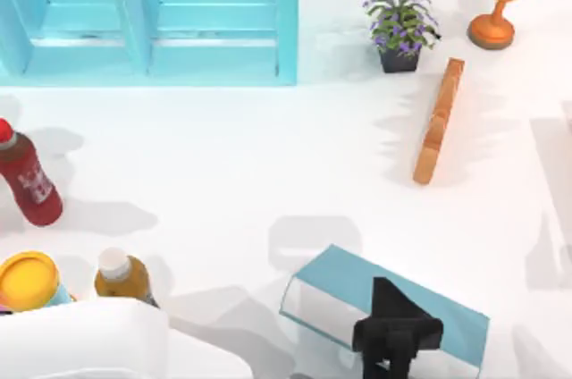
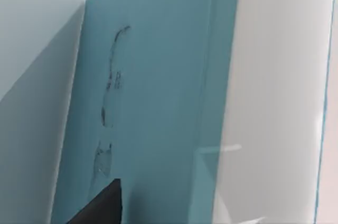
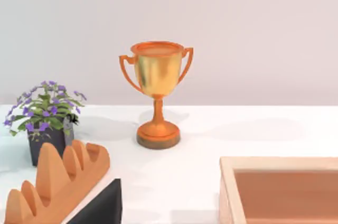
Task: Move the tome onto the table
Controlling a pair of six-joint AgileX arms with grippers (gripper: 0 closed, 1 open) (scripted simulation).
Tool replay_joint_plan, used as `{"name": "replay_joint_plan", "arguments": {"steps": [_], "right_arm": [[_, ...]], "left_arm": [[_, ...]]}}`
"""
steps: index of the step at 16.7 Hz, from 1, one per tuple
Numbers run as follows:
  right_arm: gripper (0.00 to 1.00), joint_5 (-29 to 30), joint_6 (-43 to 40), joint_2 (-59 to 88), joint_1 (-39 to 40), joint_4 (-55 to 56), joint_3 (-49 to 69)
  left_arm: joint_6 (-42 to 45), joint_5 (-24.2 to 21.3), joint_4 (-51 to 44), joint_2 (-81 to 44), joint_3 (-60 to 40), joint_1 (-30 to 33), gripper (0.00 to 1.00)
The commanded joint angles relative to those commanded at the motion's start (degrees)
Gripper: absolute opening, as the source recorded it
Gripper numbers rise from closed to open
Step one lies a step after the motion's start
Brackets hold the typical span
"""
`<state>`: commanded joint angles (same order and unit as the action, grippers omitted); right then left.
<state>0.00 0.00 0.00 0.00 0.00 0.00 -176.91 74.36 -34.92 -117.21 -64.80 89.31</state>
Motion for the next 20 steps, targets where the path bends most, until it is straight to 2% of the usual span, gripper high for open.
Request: {"name": "replay_joint_plan", "arguments": {"steps": [4, 13, 17, 20], "right_arm": [[1.00, 0.00, 0.00, 0.00, 0.00, 0.00, 0.00], [1.00, 0.00, 0.00, 0.00, 0.00, 0.00, 0.00], [1.00, 0.00, 0.00, 0.00, 0.00, 0.00, 0.00], [1.00, 0.00, 0.00, 0.00, 0.00, 0.00, 0.00]], "left_arm": [[-11.10, -1.74, -10.26, -3.24, -4.80, 4.17, 1.00], [-50.84, -8.84, -52.49, -12.26, -20.67, 18.03, 1.00], [-60.22, -11.49, -63.97, -15.89, -23.77, 22.33, 1.00], [-61.88, -12.11, -66.22, -16.85, -24.22, 23.28, 1.00]]}}
